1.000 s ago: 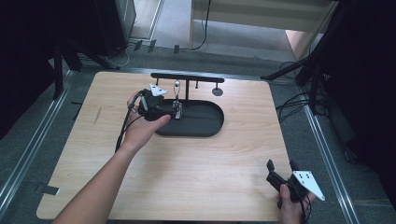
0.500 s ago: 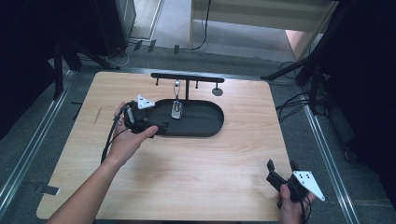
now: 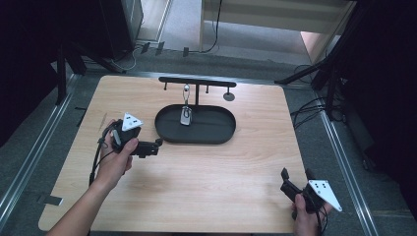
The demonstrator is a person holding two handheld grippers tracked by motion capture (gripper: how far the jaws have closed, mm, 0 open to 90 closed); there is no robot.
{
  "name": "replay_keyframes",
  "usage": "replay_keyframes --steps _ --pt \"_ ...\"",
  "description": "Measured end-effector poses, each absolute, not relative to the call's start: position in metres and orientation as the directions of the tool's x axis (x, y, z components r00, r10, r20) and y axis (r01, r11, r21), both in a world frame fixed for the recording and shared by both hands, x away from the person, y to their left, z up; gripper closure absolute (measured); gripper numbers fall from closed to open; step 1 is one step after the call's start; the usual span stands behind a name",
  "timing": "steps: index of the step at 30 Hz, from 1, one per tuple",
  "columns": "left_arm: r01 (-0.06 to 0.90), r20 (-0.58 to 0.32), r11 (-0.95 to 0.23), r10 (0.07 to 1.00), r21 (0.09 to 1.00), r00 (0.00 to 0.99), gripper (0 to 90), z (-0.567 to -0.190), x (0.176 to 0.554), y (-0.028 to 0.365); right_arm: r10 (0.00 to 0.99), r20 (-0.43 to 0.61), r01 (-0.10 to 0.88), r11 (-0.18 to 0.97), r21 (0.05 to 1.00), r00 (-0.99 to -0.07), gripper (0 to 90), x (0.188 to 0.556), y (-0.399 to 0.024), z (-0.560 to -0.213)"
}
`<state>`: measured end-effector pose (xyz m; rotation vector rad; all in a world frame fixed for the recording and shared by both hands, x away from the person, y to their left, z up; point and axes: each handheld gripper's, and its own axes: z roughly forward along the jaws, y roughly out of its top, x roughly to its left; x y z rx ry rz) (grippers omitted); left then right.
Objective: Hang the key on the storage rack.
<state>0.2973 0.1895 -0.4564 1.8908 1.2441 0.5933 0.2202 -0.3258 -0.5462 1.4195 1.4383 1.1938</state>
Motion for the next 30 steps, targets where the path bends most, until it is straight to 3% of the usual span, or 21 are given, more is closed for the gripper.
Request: replay_keyframes --steps 10,17,30 --pt "0.451 -0.052 -0.126 0.93 0.884 0.363 0.0 -0.467 0.269 0.223 0.993 0.087 0.267 -0.065 0.961 -0.074 13.9 0.22 -0.325 -0.546" --pt "0.377 -0.073 -0.033 0.962 0.926 0.264 0.0 -0.485 0.246 0.261 0.994 0.086 0.267 -0.064 0.962 -0.072 13.9 0.22 -0.325 -0.546" --pt "0.318 -0.053 0.018 0.993 0.948 0.102 0.0 -0.524 0.204 0.32 0.994 0.074 0.269 -0.051 0.962 -0.076 13.5 0.22 -0.325 -0.546"
